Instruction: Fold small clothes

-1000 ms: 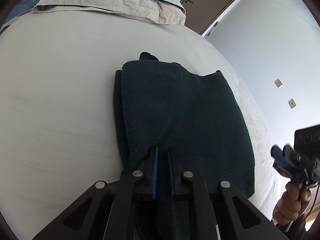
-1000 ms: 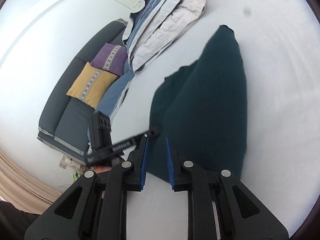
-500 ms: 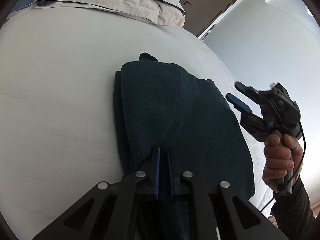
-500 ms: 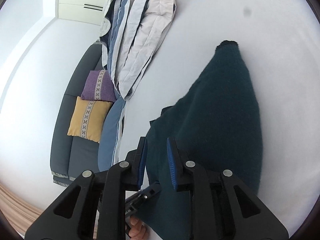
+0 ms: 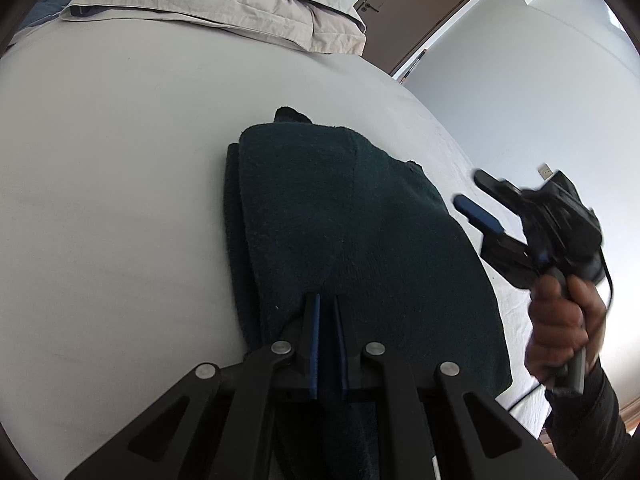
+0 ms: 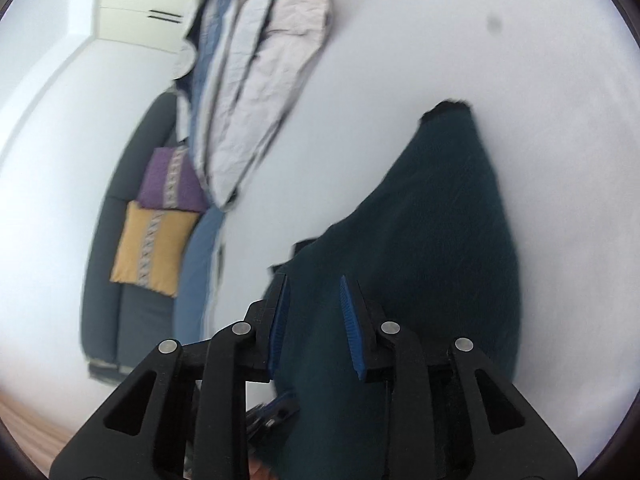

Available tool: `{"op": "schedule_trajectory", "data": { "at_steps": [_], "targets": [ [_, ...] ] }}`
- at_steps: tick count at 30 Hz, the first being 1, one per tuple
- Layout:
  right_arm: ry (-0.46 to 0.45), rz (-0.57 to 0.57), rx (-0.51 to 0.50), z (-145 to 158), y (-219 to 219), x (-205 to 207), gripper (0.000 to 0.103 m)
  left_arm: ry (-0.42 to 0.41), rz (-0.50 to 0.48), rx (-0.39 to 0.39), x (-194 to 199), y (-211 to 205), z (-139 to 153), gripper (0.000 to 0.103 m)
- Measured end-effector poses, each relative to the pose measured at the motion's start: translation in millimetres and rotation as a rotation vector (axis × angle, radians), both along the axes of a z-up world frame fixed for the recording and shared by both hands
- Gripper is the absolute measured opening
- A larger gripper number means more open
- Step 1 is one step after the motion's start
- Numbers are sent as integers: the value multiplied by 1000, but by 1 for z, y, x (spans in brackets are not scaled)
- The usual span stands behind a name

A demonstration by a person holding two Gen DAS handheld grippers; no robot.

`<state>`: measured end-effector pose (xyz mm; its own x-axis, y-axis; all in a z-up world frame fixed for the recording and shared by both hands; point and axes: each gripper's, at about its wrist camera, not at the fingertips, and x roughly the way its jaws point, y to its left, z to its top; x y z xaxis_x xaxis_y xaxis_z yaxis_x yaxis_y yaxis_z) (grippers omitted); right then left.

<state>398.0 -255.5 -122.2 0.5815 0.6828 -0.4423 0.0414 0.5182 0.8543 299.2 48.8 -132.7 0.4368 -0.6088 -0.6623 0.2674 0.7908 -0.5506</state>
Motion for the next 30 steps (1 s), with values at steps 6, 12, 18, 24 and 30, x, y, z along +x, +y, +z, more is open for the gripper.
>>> {"op": "schedule_trajectory", "data": {
  "at_steps": [6,12,18,24,30],
  "targets": [
    [-56,232,14,-16,36,-104,34,-4,-2,6,0,-1,0,11],
    [-70,206,-17,-17,34,-148,44,2,14,-3,-11,3,8,12],
    [-32,186,-81,-36,28,-166,46,-20,36,-8,-29,8,20,29],
    [-132,144,-102,5,14,-203,53,-95,106,29,-50,26,45,84],
    [-81,21,-160,13,-26,-197,59,56,113,19,-11,35,24,83]
  ]
}}
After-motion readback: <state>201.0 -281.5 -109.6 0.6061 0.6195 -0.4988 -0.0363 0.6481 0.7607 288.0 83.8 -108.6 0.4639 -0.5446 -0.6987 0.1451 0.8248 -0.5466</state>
